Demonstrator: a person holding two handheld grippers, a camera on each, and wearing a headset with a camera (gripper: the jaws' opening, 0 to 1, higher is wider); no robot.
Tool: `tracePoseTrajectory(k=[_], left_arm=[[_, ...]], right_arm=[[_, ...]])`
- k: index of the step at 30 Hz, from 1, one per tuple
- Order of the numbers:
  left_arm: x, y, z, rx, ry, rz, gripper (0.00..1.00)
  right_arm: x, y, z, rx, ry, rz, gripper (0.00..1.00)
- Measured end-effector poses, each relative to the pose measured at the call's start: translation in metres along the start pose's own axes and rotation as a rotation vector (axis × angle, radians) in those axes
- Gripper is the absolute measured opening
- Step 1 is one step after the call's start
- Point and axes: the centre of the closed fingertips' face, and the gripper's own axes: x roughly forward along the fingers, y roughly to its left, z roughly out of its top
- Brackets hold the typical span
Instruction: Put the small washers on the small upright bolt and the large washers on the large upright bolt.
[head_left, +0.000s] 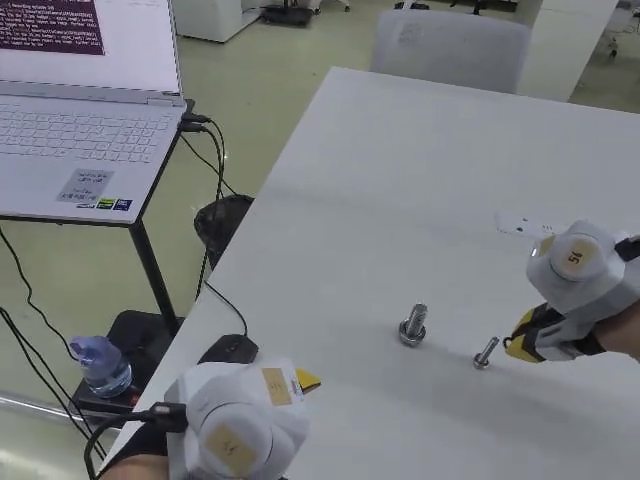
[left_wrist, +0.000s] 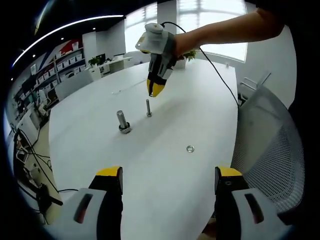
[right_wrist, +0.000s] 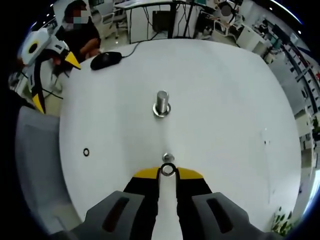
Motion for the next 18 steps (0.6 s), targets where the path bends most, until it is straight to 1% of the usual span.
tracePoseTrajectory(k=[7, 12, 16, 18], left_arm=[[0.002, 0.006, -0.001, -0.004, 0.002, 0.012, 0.75], [0.004, 0.008, -0.006, -0.007, 0.02, 0.018, 0.75], [0.005, 0.01, -0.005, -0.012, 0.011, 0.029, 0.75], [0.005, 0.013, -0.005, -0.021, 0.008, 0.046, 0.75]], right_arm=[[0.006, -0.002, 0.006, -0.003, 0.007, 0.011, 0.13], [0.01, 0.0, 0.006, -0.013, 0.017, 0.023, 0.13], [0.012, 0.0, 0.005, -0.011, 0.019, 0.029, 0.13], [0.013, 0.0, 0.005, -0.013, 0.023, 0.032, 0.13]])
